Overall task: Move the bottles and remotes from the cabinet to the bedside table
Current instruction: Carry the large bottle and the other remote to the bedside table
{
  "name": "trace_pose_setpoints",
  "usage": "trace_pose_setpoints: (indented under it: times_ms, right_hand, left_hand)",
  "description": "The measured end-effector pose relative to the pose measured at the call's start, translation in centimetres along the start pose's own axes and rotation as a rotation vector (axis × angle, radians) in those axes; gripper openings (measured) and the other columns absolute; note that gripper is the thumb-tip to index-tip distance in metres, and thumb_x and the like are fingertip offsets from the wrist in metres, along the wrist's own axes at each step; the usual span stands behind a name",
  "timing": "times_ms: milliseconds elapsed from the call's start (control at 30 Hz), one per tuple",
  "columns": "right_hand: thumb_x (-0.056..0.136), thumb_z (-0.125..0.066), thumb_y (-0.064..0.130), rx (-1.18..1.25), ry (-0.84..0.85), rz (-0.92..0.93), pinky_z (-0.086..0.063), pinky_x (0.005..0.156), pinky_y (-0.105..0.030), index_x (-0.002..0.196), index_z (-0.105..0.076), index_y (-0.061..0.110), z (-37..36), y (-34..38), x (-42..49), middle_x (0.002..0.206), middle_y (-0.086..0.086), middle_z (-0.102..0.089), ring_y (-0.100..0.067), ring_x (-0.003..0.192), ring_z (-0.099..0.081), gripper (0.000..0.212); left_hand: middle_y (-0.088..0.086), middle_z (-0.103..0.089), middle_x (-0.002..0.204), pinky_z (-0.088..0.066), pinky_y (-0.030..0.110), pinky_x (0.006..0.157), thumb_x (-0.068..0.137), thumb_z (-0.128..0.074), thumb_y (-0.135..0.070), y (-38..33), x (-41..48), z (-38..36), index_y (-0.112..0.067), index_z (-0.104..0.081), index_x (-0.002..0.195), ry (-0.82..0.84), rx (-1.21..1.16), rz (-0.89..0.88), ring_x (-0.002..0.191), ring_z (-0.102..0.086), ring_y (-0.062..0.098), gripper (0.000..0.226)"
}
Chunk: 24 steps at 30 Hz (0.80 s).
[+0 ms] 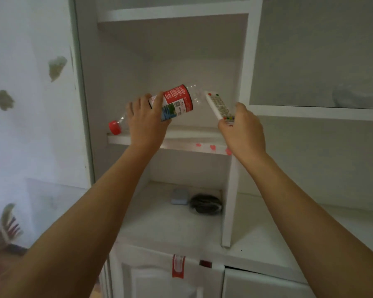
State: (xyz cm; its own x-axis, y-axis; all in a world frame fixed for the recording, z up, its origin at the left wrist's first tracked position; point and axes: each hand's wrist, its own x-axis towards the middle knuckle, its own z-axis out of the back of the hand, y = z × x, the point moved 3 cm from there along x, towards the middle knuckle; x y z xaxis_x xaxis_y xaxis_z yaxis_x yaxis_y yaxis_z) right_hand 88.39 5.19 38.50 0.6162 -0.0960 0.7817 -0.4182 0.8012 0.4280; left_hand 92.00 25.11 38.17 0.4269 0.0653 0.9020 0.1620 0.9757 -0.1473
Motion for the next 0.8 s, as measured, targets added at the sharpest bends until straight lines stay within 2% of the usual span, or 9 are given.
trace_pose_setpoints:
  times_ms: [100, 200, 267, 467, 633, 800]
  right_hand:
    - [0.085, -0.051, 0.021, 0.032, 0.052, 0.0, -0.055, 0.069, -0.044, 0.13, -0.037, 0.004, 1.6, -1.4, -1.9, 0.122, -0.02, -0.055, -0.036, 0.098, -0.058, 0.05]
    - [0.085, -0.054, 0.021, 0.013, 0.098, 0.023, -0.043, 0.068, -0.032, 0.125, -0.041, 0.004, 2.6, -3.0, -4.3, 0.12, -0.019, -0.056, -0.036, 0.102, -0.055, 0.046]
    - [0.085, -0.053, 0.019, 0.015, 0.146, 0.036, -0.04, 0.07, -0.033, 0.125, -0.042, 0.004, 2.9, -3.8, -6.5, 0.12, -0.02, -0.055, -0.037, 0.104, -0.053, 0.044]
    - [0.087, -0.052, 0.019, 0.114, 0.36, 0.007, -0.046, 0.085, -0.039, 0.137, -0.031, 0.007, 2.5, -5.9, -14.7, 0.129, -0.019, -0.051, -0.035, 0.113, -0.05, 0.056]
    - [0.089, -0.051, 0.018, 0.164, 0.5, -0.032, -0.044, 0.087, -0.034, 0.139, -0.028, 0.009, 2.6, -6.4, -21.2, 0.133, -0.018, -0.047, -0.032, 0.117, -0.048, 0.056]
    - [0.09, -0.051, 0.021, 0.195, 0.592, 0.012, -0.044, 0.09, -0.039, 0.14, -0.026, 0.009, 2.6, -5.1, -25.6, 0.132, -0.018, -0.046, -0.032, 0.117, -0.046, 0.057]
  left_hand:
    - [0.022, -0.046, 0.128, -0.027, 0.05, 0.106, 0.08, -0.066, -0.027, -1.7, -3.1, 1.8, -0.011, -0.037, 0.134, 0.011, 0.037, 0.026, 0.12, -0.039, 0.038, 0.063]
    - [0.023, -0.045, 0.128, -0.025, 0.053, 0.107, 0.08, -0.066, -0.025, -2.9, -6.7, 3.5, -0.011, -0.038, 0.134, 0.043, 0.098, 0.044, 0.121, -0.038, 0.04, 0.063]
    - [0.023, -0.047, 0.127, -0.024, 0.054, 0.107, 0.079, -0.067, -0.025, -3.6, -9.4, 4.7, -0.011, -0.039, 0.133, 0.078, 0.138, 0.07, 0.12, -0.039, 0.04, 0.062]
    - [0.022, -0.051, 0.124, -0.029, 0.056, 0.105, 0.076, -0.071, -0.026, -4.0, -19.0, 7.9, -0.012, -0.041, 0.131, 0.193, 0.26, 0.123, 0.118, -0.043, 0.04, 0.064]
    - [0.02, -0.049, 0.127, -0.029, 0.054, 0.104, 0.076, -0.071, -0.028, -3.6, -26.4, 10.7, -0.013, -0.04, 0.13, 0.316, 0.371, 0.172, 0.12, -0.041, 0.039, 0.064]
    - [0.021, -0.05, 0.129, -0.029, 0.055, 0.103, 0.075, -0.071, -0.025, -2.6, -31.2, 14.8, -0.011, -0.042, 0.128, 0.373, 0.483, 0.201, 0.121, -0.041, 0.04, 0.062]
